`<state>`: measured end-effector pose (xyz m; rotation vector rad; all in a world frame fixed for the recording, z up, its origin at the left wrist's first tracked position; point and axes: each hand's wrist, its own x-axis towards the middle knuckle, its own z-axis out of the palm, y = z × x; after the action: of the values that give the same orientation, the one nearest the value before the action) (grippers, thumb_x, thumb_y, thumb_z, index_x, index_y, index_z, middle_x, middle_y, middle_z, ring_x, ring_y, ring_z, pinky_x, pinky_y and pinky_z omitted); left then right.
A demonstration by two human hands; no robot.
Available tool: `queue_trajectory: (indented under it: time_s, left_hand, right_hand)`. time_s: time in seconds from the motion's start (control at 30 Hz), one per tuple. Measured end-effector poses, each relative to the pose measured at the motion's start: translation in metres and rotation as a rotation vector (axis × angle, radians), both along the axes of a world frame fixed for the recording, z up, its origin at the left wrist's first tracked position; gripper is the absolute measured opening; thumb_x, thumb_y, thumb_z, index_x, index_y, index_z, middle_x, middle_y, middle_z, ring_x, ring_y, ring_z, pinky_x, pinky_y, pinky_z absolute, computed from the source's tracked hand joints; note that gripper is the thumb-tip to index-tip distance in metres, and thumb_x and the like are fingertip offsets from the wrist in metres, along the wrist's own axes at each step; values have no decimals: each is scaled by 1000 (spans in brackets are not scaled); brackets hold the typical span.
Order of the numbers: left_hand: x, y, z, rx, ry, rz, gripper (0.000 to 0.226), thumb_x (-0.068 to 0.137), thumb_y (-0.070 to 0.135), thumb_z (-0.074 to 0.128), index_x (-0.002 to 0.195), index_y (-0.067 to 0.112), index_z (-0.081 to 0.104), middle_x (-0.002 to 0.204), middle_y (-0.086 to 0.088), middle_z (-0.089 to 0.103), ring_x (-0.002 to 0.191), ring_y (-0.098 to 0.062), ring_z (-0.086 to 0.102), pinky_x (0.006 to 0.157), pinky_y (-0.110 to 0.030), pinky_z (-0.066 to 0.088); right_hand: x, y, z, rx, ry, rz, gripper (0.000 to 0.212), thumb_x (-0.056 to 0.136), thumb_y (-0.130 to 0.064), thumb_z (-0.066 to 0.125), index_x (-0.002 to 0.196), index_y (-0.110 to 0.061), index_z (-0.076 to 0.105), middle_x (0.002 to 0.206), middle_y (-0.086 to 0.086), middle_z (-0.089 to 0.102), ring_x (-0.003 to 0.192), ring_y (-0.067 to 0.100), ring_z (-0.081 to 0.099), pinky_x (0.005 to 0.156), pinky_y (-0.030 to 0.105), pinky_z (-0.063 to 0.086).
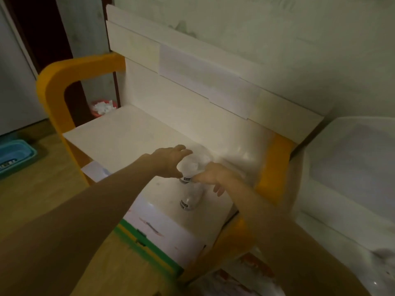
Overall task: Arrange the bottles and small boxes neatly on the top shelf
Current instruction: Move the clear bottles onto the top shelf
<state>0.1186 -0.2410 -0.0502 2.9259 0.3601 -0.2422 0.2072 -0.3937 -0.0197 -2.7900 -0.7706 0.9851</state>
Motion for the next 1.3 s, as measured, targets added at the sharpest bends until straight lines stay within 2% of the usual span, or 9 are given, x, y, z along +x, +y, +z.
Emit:
queue_trajectory:
  time_s: [0.07, 0.2, 0.37, 0.5, 0.67, 0.83, 0.93, 1.03, 1.3]
  left_hand:
    - [15, 3, -7, -9, 22, -37, 90, 81, 50, 73, 154, 29, 25, 158, 5, 29, 134, -21, 45, 100, -36, 43]
    - [39, 11, -17, -76, 71, -46, 77, 80, 46, 76, 145, 30, 39, 140, 2, 54, 119, -21, 56, 91, -32, 44]
    - [50, 23, -12, -62, 45, 2, 75, 76, 45, 79, 139, 28, 43, 131, 0, 58, 110, -23, 58, 85, -31, 45]
    - [43, 33, 1, -124, -60, 116, 76, 74, 48, 80, 139, 26, 46, 131, -1, 59, 110, -24, 58, 86, -31, 45]
    - [29, 31, 35, -235, -258, 191, 71, 72, 44, 81, 134, 29, 51, 126, 0, 62, 96, -19, 57, 81, -30, 43]
    - [17, -2, 71, -381, -505, 195, 69, 71, 50, 78, 133, 33, 52, 122, 1, 61, 98, -20, 62, 87, -37, 52]
    - [17, -36, 93, -429, -628, 107, 67, 78, 48, 74, 139, 33, 50, 123, -1, 56, 103, -18, 60, 88, -34, 48]
    - [26, -77, 113, -458, -695, -17, 70, 81, 45, 72, 144, 30, 45, 126, -4, 52, 103, -16, 53, 88, -29, 41]
    - [52, -197, 143, -634, -772, -211, 92, 61, 67, 62, 142, 29, 43, 120, 2, 55, 101, -16, 57, 85, -36, 50]
  right_hand:
    - [3, 10, -1, -55, -12, 29, 88, 72, -73, 68, 134, -13, 50, 112, 17, 63, 85, 32, 69, 78, 41, 60]
    - [6, 16, 1, -43, -27, 106, 71, 85, -57, 67, 137, -13, 48, 128, 14, 57, 108, 31, 62, 96, 43, 53]
    - [16, 19, -2, 57, 1, -35, 53, 80, -42, 74, 121, -13, 56, 97, 7, 57, 87, 28, 67, 78, 39, 61]
    - [17, 16, 11, 149, -142, -49, 40, 79, -46, 70, 98, -14, 56, 97, 8, 64, 86, 26, 66, 76, 34, 58]
    - [12, -6, 48, 432, -182, -161, 57, 78, -50, 70, 115, -8, 58, 98, 4, 63, 87, 21, 62, 64, 29, 47]
    - [-7, -57, 82, 785, -328, -274, 55, 79, -52, 69, 120, -19, 52, 105, -6, 60, 94, 13, 61, 76, 27, 52]
    - [-18, -94, 99, 959, -339, -370, 53, 82, -52, 69, 123, -22, 53, 108, -6, 59, 95, 9, 59, 70, 21, 47]
    - [-25, -137, 111, 1028, -435, -457, 49, 84, -49, 69, 122, -22, 56, 110, -4, 61, 96, 12, 60, 74, 22, 50]
    - [-38, -267, 125, 924, -594, -717, 56, 84, -53, 68, 127, -20, 54, 110, -3, 61, 99, 14, 59, 81, 24, 43]
